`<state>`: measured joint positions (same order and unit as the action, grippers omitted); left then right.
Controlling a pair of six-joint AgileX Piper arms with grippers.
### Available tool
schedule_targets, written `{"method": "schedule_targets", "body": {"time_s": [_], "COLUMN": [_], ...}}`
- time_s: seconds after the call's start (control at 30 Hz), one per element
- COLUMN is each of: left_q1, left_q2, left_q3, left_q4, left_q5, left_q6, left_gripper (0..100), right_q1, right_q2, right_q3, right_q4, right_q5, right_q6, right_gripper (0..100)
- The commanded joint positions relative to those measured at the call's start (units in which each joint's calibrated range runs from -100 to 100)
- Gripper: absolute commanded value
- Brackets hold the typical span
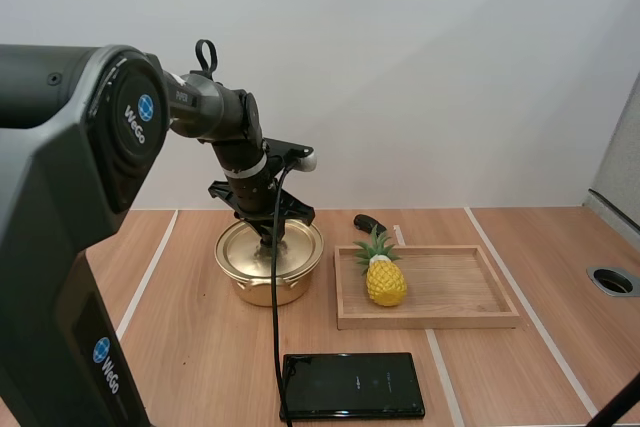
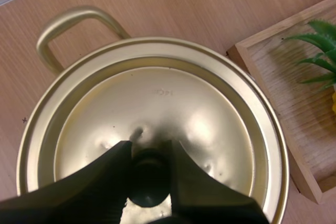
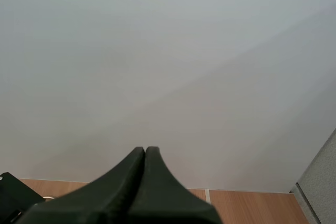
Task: Open the pot, put the grape inside, and close it
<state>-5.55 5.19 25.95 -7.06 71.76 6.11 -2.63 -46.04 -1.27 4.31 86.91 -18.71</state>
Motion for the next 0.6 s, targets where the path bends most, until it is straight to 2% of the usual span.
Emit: {"method": "schedule_targets", "body": {"time_s": [0.0, 0.17, 0.27, 0.37, 0.5, 0.57], "left_q1": [0.15, 0.15, 0.15, 0.15, 0.15, 0.15], "left_q2": [1.0, 1.0, 0.4, -0.1, -1.8, -2.6], "left_q3": [1.1, 1.1, 1.1, 0.3, -1.7, -3.0], "left_q4": [3.2, 3.2, 3.2, 3.2, 3.0, 2.9], "left_q5": [2.0, 2.0, 1.8, 1.8, 1.6, 1.6], "left_q6": [-0.2, -1.4, -2.3, -2.3, -2.3, -2.3], "left_gripper": [0, 1, 15, 44, 97, 100], "right_q1": [-0.3, -0.3, -0.3, -0.3, -0.3, -0.3], "right_q2": [-0.9, -0.9, -0.9, -0.9, -0.9, -0.9], "right_q3": [-0.5, -0.5, -0.5, -0.5, -0.5, -0.5], "right_q4": [0.1, 0.1, 0.1, 0.1, 0.1, 0.1], "right_q5": [-0.2, -0.2, -0.2, -0.2, 0.1, 0.3], "right_q6": [-0.3, -0.3, -0.3, -0.3, -0.3, -0.3], "right_gripper": [0, 0, 0, 0, 0, 0]}}
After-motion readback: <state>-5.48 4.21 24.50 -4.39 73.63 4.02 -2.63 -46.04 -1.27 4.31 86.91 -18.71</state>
